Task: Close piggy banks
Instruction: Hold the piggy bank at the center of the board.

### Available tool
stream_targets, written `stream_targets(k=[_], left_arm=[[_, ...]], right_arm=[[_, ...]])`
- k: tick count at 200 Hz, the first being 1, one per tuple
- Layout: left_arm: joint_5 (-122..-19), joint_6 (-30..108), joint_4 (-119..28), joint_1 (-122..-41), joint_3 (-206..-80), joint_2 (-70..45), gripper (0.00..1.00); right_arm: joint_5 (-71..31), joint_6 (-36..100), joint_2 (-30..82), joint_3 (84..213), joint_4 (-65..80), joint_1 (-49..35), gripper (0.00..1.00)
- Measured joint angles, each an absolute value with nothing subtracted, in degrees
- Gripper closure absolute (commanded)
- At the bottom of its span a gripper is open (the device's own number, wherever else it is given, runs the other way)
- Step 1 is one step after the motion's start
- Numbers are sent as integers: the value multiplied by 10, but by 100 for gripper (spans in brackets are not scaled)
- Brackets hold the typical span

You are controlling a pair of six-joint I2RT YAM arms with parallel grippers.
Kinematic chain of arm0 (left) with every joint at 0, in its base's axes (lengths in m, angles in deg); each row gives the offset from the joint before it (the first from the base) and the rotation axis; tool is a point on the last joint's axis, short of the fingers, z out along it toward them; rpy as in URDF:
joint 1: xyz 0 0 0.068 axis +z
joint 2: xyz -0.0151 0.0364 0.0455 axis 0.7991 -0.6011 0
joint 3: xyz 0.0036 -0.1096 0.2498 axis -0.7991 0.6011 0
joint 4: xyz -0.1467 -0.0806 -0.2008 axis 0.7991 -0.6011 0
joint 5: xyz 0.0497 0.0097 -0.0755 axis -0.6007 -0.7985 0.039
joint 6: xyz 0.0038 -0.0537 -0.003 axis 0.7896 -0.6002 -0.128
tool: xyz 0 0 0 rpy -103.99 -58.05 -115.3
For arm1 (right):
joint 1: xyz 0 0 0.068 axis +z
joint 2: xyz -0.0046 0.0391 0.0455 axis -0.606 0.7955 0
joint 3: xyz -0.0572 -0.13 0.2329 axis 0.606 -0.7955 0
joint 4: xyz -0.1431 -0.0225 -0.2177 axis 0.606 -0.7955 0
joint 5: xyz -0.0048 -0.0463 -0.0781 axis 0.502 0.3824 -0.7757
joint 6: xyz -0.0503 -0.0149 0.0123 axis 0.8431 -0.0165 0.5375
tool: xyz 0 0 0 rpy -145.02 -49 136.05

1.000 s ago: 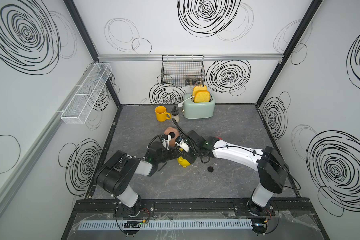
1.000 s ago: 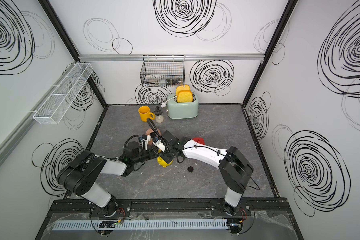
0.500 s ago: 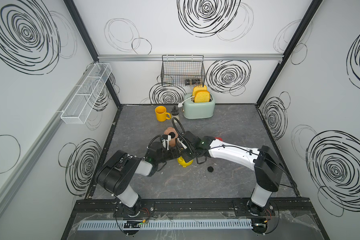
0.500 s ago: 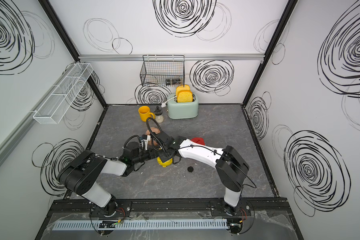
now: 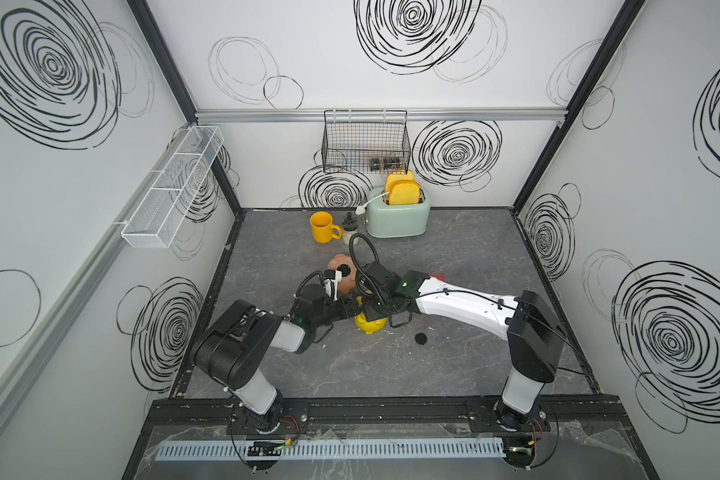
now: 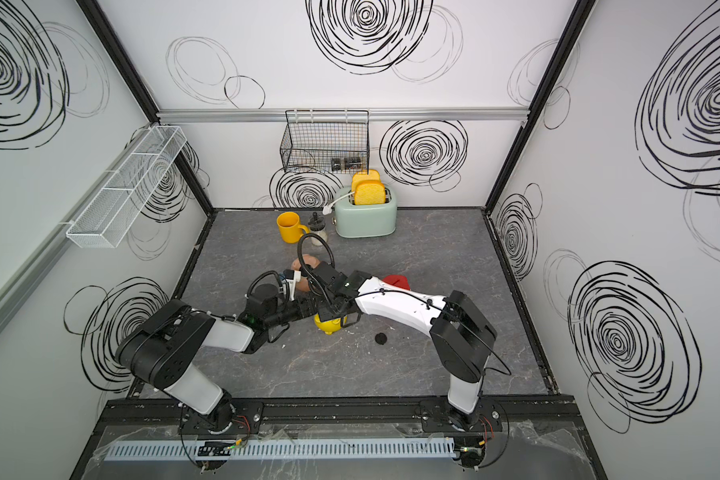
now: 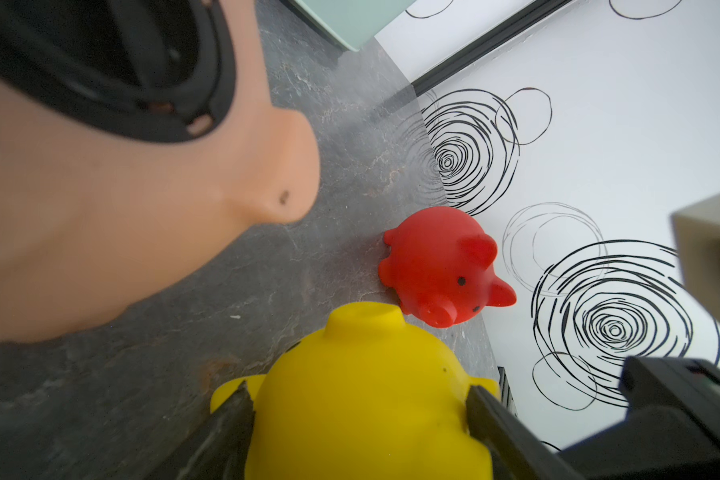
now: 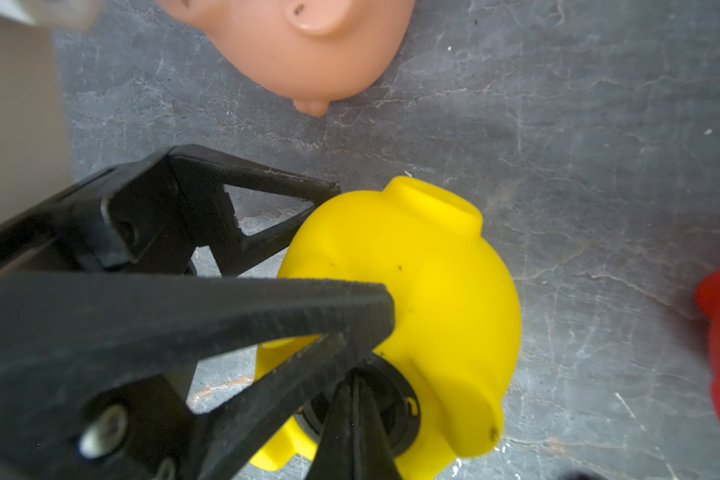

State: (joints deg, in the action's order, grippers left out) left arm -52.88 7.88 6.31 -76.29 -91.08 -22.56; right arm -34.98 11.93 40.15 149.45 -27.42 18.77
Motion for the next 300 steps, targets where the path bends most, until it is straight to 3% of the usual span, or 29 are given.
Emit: stream_targets(k=[194, 300], left_arm=[[-529, 78, 69, -762, -909, -227, 18], [-530, 77, 72, -762, -908, -227, 18]], right_arm=[[-329, -66, 390, 1472, -252, 178, 100], [-302, -92, 389, 1471, -248, 167, 98]])
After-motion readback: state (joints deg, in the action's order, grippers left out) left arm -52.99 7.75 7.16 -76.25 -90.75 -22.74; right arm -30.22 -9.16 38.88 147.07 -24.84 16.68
